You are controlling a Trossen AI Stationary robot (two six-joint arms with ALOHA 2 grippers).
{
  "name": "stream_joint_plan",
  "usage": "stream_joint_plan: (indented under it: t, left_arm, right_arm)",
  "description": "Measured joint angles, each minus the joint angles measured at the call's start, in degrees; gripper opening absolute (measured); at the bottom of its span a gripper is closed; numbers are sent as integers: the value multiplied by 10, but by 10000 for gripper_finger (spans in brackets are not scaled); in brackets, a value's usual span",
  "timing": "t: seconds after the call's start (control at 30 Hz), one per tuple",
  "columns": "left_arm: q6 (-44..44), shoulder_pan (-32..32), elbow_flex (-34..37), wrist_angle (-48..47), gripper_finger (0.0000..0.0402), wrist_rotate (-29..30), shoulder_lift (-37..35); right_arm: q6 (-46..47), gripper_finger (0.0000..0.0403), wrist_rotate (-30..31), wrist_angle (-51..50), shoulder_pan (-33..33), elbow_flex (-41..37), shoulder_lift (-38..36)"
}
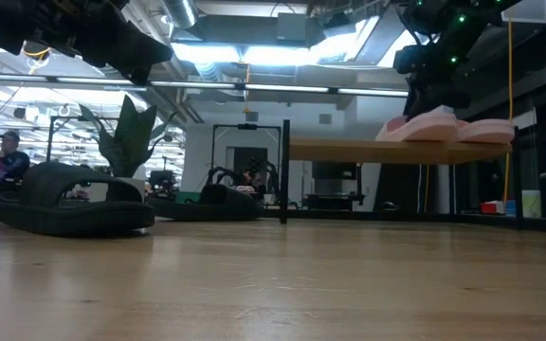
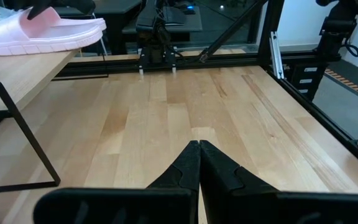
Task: Pick and place slides into the shelf
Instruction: Put the pink slide on the shelf, then put the top black slide on the shelf
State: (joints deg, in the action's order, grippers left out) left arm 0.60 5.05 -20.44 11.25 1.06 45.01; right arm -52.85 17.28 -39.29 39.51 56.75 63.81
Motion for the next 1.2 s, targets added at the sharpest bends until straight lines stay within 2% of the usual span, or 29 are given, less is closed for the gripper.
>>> stream_joint_plan:
  t: [0.3,0.9,1.2]
  left_arm:
    - [0,0,0,0,0,0,0]
    - [0,0,0,0,0,0,0]
    - [0,0,0,0,0,0,0]
  right_arm:
    - [3,151,0,0,0,0,0]
    - [72,153,-1,-38,-1,3,-2]
    - [100,153,-10,-74,-26,63,-2]
